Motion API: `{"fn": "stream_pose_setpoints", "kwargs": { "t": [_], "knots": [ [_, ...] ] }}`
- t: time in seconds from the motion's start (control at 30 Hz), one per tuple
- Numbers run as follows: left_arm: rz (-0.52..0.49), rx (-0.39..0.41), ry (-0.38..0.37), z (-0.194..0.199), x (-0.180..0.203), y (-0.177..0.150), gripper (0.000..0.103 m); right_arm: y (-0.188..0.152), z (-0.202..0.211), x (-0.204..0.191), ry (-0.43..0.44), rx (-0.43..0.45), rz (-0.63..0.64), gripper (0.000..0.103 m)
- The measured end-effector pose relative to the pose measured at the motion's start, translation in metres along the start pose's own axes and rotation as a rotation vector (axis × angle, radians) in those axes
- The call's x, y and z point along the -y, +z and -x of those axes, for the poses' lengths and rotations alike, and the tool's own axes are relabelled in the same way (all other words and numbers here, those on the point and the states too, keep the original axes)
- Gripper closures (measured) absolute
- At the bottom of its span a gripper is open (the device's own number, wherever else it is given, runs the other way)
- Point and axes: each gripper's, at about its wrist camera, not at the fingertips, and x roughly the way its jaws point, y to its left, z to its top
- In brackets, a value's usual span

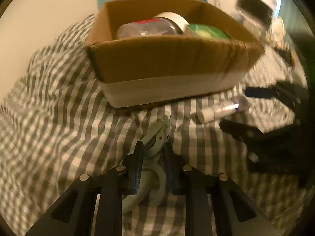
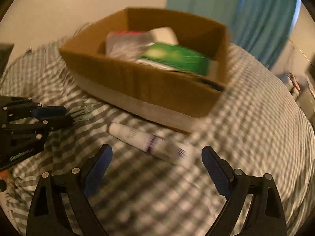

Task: Organize objects
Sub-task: 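Grasp the pale green clip with the left tool while the right tool grasps the white tube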

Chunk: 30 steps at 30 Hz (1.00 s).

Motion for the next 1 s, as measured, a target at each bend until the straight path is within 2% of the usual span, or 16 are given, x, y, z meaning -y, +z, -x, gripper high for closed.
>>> {"fn": "stream_pose_setpoints", "kwargs": {
  "t": [0.03, 0.13, 0.17, 0.2, 0.23, 0.27, 0.3, 0.37, 0.43, 0.7, 0.8, 1.0],
  "knots": [
    [-0.026, 0.001, 0.019, -0.003, 0.005, -0.001, 0.077, 0.002, -0.008, -0.003, 0.001, -0.023, 0.010, 0.025],
    [-0.058, -0.003, 0.052, -0.012, 0.010, -0.001, 0.073, 0.002, -0.025, -0.006, -0.018, -0.066, 0.013, 0.035],
    [-0.064, -0.001, 0.061, -0.013, 0.010, 0.000, 0.065, 0.001, -0.026, -0.005, -0.018, -0.068, 0.009, 0.039],
    [-0.069, -0.005, 0.084, -0.016, 0.010, 0.000, 0.039, 0.001, -0.026, -0.004, -0.021, -0.068, 0.001, 0.046],
    [-0.062, -0.028, 0.109, -0.021, 0.008, -0.001, 0.027, 0.001, -0.025, -0.004, -0.026, -0.062, -0.005, 0.053],
    [-0.032, -0.047, 0.115, -0.027, 0.002, -0.002, 0.025, 0.001, -0.023, -0.004, -0.029, -0.055, -0.007, 0.058],
    [0.014, -0.059, 0.072, -0.030, -0.006, -0.003, 0.025, 0.000, -0.021, -0.004, -0.033, -0.051, -0.006, 0.063],
    [0.116, -0.075, -0.009, -0.032, -0.022, -0.003, 0.030, -0.002, -0.014, -0.004, -0.017, -0.043, -0.024, 0.068],
    [0.155, -0.070, -0.041, -0.030, -0.029, -0.003, 0.037, -0.005, -0.005, -0.002, 0.007, -0.027, -0.049, 0.073],
    [0.082, 0.006, 0.057, 0.000, -0.018, -0.016, 0.076, -0.025, 0.042, 0.003, 0.082, 0.028, -0.106, 0.091],
    [0.118, 0.047, 0.067, 0.018, -0.023, -0.021, 0.081, -0.030, 0.060, 0.004, 0.121, 0.044, -0.134, 0.092],
    [0.184, 0.107, 0.050, 0.059, -0.022, -0.015, 0.084, -0.028, 0.093, 0.009, 0.128, 0.099, -0.150, 0.092]
  ]
}}
